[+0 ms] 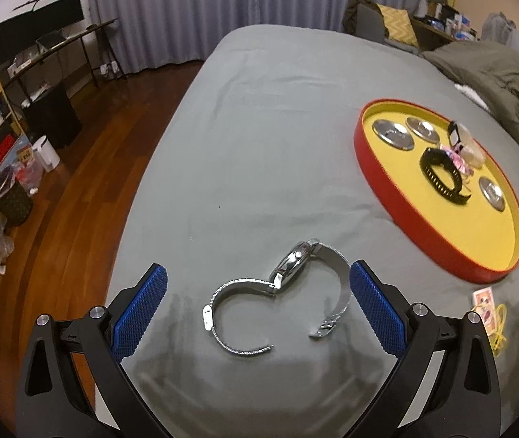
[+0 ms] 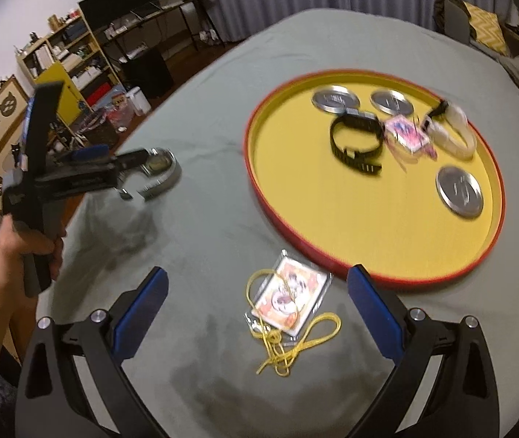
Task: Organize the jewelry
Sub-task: 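Withdraw both open tools from the tray toward the silver watch and yellow-corded badge, then close the left tool on the silver mesh watch while the right tool grips the yellow-corded card badge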
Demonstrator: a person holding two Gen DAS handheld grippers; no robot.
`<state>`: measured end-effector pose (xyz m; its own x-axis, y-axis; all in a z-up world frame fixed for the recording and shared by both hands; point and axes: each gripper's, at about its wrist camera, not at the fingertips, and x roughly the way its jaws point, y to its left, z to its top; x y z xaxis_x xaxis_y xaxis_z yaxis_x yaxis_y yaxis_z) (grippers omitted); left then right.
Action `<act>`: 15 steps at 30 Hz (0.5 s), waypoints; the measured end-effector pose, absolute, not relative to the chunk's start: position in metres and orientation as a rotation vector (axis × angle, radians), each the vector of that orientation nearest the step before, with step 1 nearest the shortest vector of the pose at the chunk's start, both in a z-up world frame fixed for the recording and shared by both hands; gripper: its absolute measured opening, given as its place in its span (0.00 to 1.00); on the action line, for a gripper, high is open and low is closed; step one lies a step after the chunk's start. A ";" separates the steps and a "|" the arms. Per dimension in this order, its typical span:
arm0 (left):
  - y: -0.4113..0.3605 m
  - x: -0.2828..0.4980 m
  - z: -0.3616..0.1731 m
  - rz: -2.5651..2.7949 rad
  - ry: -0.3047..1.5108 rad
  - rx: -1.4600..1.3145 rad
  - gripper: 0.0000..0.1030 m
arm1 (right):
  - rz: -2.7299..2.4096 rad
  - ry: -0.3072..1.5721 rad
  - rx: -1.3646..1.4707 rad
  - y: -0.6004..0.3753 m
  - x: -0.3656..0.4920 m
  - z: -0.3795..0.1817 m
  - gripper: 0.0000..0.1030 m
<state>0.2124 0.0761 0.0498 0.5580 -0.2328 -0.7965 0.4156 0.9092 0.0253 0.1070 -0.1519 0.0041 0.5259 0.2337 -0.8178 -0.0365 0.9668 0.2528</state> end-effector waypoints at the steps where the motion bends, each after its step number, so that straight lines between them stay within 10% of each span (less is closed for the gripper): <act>1: 0.075 0.213 0.049 -0.386 0.903 0.223 0.95 | 0.153 1.021 0.226 -0.152 0.105 -0.002 0.92; 15: 0.072 0.225 0.032 -0.405 0.925 0.285 0.95 | 0.060 1.141 0.225 -0.143 0.093 -0.049 0.92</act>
